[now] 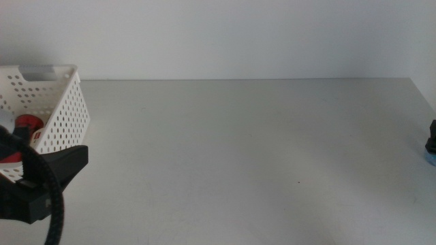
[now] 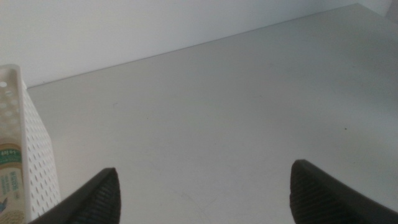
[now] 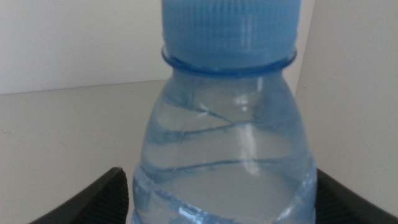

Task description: Use arms to grab the bottles and put them into the dustbin to the left of the table.

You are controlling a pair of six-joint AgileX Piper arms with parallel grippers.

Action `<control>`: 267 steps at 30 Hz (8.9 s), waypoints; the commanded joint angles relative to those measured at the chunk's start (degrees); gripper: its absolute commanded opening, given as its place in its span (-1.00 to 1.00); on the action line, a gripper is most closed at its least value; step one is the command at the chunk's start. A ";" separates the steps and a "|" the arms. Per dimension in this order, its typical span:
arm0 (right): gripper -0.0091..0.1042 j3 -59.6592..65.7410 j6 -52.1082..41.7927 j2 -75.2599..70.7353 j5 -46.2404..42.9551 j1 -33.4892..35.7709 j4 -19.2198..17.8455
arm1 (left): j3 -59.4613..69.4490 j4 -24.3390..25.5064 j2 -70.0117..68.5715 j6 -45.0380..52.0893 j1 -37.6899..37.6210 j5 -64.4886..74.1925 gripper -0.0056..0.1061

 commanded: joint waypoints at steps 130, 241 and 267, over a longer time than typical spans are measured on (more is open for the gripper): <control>0.36 -5.05 -3.51 -70.93 78.78 56.49 11.37 | 19.35 1.15 16.39 -1.37 0.10 -58.05 0.75; 0.36 -5.05 -3.51 -70.93 78.78 56.49 11.37 | -54.92 -13.23 73.78 23.09 42.17 34.62 0.78; 0.36 -5.05 -3.51 -70.93 78.91 56.49 11.37 | -55.27 -15.61 44.28 16.98 18.49 33.90 0.77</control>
